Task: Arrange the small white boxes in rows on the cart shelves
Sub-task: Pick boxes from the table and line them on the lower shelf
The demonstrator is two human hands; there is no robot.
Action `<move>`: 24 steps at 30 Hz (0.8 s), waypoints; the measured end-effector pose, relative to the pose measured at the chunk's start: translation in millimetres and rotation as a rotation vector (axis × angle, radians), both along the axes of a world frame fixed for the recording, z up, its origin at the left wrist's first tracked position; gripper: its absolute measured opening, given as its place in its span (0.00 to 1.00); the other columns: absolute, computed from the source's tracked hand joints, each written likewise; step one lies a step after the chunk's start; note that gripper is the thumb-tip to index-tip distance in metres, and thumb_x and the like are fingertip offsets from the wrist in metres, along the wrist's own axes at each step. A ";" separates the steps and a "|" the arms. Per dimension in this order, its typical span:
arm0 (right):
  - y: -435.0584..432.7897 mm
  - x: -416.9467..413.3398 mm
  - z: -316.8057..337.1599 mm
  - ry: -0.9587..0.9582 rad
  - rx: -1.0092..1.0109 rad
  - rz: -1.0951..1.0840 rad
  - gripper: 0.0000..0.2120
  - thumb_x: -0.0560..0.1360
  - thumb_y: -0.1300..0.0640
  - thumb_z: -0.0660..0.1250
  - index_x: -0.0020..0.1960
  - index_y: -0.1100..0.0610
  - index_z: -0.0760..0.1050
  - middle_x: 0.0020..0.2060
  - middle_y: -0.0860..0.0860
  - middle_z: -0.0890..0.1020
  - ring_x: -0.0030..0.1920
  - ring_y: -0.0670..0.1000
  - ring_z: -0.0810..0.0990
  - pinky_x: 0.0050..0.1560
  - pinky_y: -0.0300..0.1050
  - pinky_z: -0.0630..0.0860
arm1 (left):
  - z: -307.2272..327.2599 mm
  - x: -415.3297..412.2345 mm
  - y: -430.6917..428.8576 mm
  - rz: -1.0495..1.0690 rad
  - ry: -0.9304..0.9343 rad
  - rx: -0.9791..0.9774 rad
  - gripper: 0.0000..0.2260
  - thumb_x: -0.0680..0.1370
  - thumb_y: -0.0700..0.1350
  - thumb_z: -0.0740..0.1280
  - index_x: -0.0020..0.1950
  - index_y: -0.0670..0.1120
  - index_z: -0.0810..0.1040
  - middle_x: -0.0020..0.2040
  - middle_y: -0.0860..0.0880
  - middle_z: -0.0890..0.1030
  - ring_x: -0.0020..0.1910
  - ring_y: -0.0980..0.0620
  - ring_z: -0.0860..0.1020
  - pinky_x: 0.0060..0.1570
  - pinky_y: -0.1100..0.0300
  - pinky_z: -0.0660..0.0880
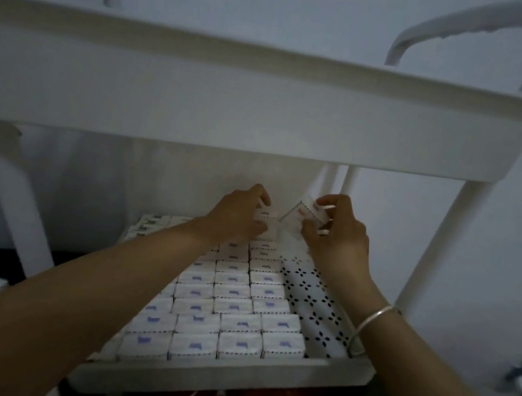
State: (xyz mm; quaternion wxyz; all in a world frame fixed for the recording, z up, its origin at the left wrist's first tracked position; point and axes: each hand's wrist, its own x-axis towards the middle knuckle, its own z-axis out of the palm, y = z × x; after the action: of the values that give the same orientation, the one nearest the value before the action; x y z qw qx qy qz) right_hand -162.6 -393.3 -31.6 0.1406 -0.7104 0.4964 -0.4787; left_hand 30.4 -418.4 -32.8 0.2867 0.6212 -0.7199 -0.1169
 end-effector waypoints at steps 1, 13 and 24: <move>-7.4 3.0 0.1 0.011 0.005 -0.019 0.14 0.74 0.55 0.70 0.54 0.46 0.67 0.38 0.41 0.77 0.38 0.45 0.80 0.40 0.50 0.81 | -2.9 1.1 -1.2 -0.007 -0.013 0.002 0.18 0.73 0.46 0.73 0.59 0.48 0.71 0.52 0.50 0.76 0.46 0.52 0.74 0.42 0.61 0.69; -67.8 28.4 -11.1 0.267 0.074 0.089 0.11 0.74 0.56 0.70 0.56 0.52 0.75 0.53 0.51 0.81 0.47 0.52 0.80 0.46 0.42 0.73 | -10.5 4.6 0.7 -0.048 -0.184 -0.055 0.09 0.71 0.48 0.73 0.50 0.55 0.83 0.48 0.57 0.82 0.44 0.59 0.78 0.45 0.66 0.69; -70.3 37.5 -27.2 0.418 0.326 0.341 0.10 0.80 0.57 0.60 0.56 0.50 0.78 0.52 0.51 0.80 0.49 0.51 0.79 0.56 0.50 0.78 | -6.4 10.8 26.3 -0.005 -0.374 -0.107 0.19 0.76 0.36 0.60 0.60 0.54 0.80 0.54 0.49 0.78 0.56 0.48 0.72 0.53 0.58 0.65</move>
State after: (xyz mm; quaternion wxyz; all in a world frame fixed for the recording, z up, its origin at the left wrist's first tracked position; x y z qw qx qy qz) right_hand -125.0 -463.6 -58.8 0.2254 -0.8346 0.4585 -0.2059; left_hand 41.2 -392.0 -39.2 0.1803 0.6142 -0.7674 0.0385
